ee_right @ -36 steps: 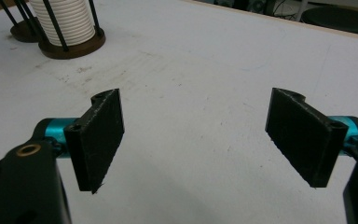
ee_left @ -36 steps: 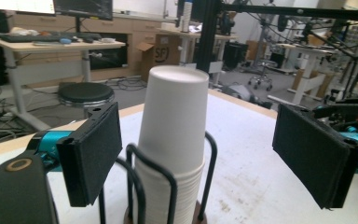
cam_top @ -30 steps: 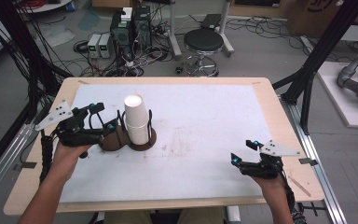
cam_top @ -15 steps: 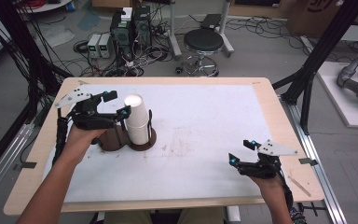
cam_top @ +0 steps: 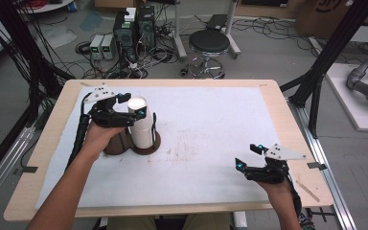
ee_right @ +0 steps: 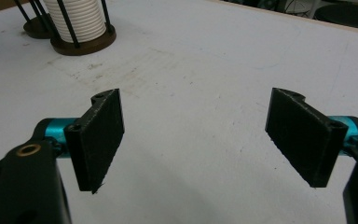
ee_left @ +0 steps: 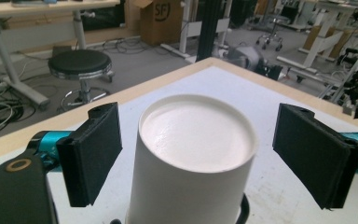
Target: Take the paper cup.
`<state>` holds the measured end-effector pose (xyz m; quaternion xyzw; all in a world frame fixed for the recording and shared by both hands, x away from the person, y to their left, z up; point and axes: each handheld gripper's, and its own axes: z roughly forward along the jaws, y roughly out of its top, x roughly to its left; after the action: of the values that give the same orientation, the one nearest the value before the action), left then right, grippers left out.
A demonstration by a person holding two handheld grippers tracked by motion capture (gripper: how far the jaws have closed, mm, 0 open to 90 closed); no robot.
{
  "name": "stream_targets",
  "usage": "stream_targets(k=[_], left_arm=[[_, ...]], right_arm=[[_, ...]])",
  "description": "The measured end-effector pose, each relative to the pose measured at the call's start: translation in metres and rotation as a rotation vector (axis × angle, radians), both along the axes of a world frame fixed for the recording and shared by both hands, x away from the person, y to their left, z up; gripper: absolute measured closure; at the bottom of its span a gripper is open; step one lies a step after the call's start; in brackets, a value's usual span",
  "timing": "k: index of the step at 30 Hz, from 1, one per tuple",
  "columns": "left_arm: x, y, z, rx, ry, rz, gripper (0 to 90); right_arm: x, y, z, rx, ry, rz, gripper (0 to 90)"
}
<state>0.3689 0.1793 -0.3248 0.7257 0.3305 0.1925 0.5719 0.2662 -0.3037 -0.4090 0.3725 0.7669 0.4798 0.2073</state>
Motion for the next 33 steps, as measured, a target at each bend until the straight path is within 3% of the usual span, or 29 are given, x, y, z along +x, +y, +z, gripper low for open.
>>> stream_targets(k=[5, 14, 22, 33], left_arm=[[0.004, -0.006, -0.006, 0.019, 0.012, -0.006, 18.1], [0.005, -0.004, -0.013, 0.001, 0.012, 0.002, 30.8], [0.005, -0.002, -0.009, 0.002, 0.008, -0.01, 31.8], [0.001, 0.002, 0.034, -0.079, -0.061, -0.027, 32.5]], right_arm=[[-0.001, 0.001, 0.0, -0.001, 0.006, 0.001, 19.8], [-0.001, 0.001, 0.0, -0.003, 0.002, 0.008, 19.9], [0.0, 0.001, 0.0, 0.0, 0.003, 0.006, 19.9], [-0.001, 0.003, 0.001, 0.0, 0.003, 0.013, 19.9]])
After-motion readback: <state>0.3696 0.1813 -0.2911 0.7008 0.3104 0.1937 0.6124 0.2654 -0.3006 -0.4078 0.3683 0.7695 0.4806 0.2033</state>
